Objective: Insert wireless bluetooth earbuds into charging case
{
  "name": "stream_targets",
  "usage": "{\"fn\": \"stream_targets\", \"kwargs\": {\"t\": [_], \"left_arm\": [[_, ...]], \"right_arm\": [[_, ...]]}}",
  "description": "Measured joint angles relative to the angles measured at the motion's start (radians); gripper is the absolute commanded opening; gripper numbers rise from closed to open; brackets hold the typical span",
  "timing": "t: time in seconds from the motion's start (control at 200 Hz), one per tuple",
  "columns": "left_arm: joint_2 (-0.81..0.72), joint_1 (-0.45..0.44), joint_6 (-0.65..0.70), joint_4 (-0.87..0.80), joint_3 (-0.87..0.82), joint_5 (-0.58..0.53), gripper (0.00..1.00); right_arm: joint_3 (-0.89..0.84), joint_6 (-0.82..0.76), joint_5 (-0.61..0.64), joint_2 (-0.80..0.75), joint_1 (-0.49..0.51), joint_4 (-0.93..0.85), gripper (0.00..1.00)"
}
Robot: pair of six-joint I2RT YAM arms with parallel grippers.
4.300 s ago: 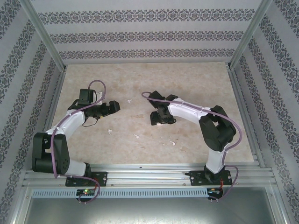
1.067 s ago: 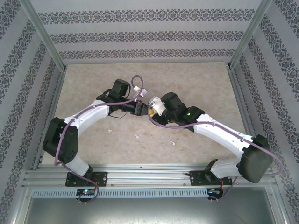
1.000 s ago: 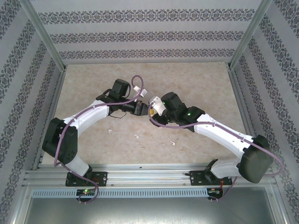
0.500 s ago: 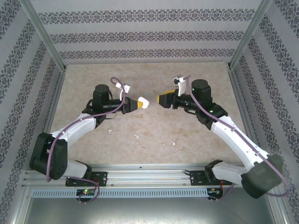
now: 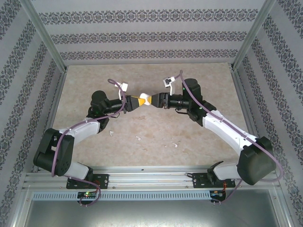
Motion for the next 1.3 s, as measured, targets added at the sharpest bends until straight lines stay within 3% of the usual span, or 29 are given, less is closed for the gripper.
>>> {"fn": "stream_targets", "kwargs": {"t": [0.27,0.455,0.575,0.679,0.934,1.109,1.299], "left_arm": [[-0.024,0.001,-0.020,0.009,0.000,0.018,0.00],[-0.029,0.011,-0.042,0.011,0.010,0.026,0.00],[-0.048,0.018,-0.024,-0.070,0.049,0.041,0.02],[-0.095,0.019,0.041,-0.194,0.082,0.040,0.12],[-0.161,0.012,0.165,-0.406,0.127,0.055,0.51],[-0.187,0.013,0.212,-0.517,0.142,0.088,0.43],[-0.185,0.014,0.201,-0.516,0.157,0.145,0.43]], "right_arm": [[0.025,0.063,-0.059,0.055,0.000,0.070,0.37],[0.036,0.108,-0.109,0.085,-0.006,0.138,0.21],[0.043,0.109,-0.128,0.088,-0.010,0.166,0.12],[0.057,0.104,-0.152,0.087,-0.011,0.180,0.06],[0.087,-0.002,-0.176,0.077,0.009,0.104,0.03],[0.115,-0.134,-0.164,0.062,0.020,-0.047,0.02],[0.151,-0.250,-0.132,0.016,0.024,-0.176,0.02]]}}
